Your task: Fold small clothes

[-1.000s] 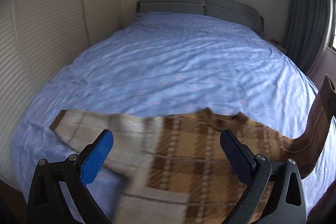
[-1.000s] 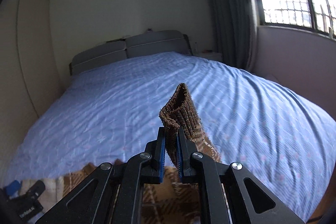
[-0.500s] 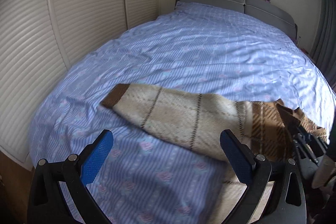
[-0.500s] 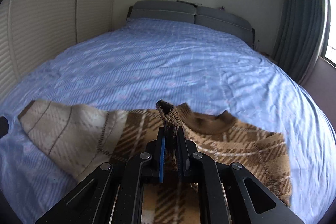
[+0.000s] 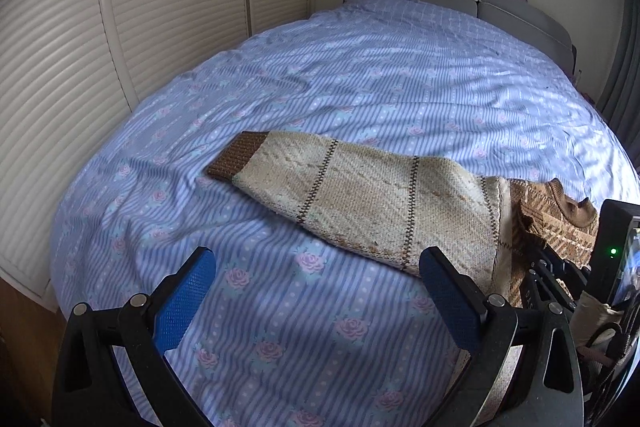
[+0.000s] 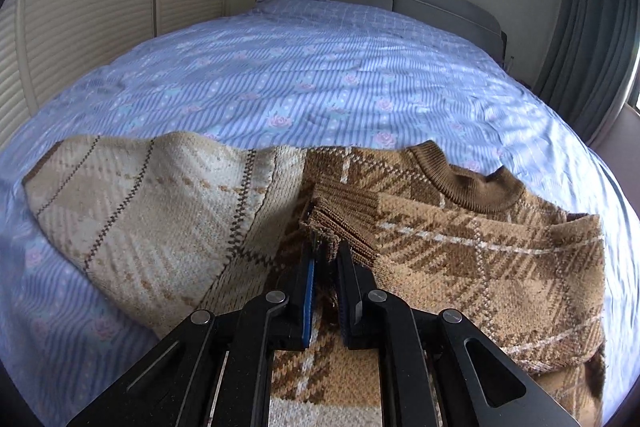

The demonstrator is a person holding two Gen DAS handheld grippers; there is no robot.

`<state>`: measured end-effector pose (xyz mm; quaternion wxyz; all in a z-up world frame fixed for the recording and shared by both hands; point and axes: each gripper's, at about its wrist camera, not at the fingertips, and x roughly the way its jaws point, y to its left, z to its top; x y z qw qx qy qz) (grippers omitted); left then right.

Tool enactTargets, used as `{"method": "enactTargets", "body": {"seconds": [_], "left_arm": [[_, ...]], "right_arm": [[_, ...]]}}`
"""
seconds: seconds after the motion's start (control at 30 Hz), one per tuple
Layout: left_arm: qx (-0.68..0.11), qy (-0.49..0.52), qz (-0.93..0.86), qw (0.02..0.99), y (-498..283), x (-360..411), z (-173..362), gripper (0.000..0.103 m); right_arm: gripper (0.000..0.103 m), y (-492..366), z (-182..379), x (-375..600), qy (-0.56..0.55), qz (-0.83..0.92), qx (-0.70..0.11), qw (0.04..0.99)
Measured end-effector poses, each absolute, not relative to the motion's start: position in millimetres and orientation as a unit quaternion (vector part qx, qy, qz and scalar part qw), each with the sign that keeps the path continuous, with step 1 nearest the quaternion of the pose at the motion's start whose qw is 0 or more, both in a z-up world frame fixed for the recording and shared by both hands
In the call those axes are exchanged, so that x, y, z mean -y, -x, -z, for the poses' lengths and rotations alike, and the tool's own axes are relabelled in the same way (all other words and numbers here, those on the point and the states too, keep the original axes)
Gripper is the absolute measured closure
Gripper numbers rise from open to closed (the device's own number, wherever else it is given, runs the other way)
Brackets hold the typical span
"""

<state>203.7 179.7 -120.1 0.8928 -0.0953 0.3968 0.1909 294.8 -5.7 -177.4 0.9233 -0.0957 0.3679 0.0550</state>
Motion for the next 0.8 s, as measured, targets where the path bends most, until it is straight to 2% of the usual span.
{"method": "enactTargets", "body": {"seconds": [0.03,0.13,0.23,0.27,0.33,0.47,0.53,0.8], "left_arm": [[-0.397,0.094,-0.191,0.893,-204,-179,121,0.0],[-0.397,0.088,-0.187,0.894,-207,-173,120,0.0],[-0.394,0.082,-0.176,0.898,-212,-162,119,0.0],[-0.394,0.082,-0.17,0.9,-215,-157,119,0.0],[-0.396,0.081,-0.154,0.902,-223,-144,120,0.0],[-0.399,0.073,-0.125,0.905,-242,-112,125,0.0],[-0.402,0.065,-0.107,0.907,-256,-89,130,0.0],[-0.42,0.022,-0.068,0.905,-298,-17,153,0.0]], "right_arm": [[0.087,-294,178,7,0.09,-0.059,-0.369,0.923],[0.073,-286,174,13,0.068,-0.076,-0.364,0.926],[0.066,-268,159,31,0.054,-0.078,-0.34,0.936],[0.059,-260,152,41,0.05,-0.072,-0.33,0.94],[0.05,-246,142,63,0.05,-0.049,-0.313,0.947],[0.039,-222,129,124,0.068,0.03,-0.289,0.954],[0.036,-217,127,156,0.074,0.073,-0.29,0.951],[0.035,-221,145,257,0.032,0.166,-0.338,0.926]]}}
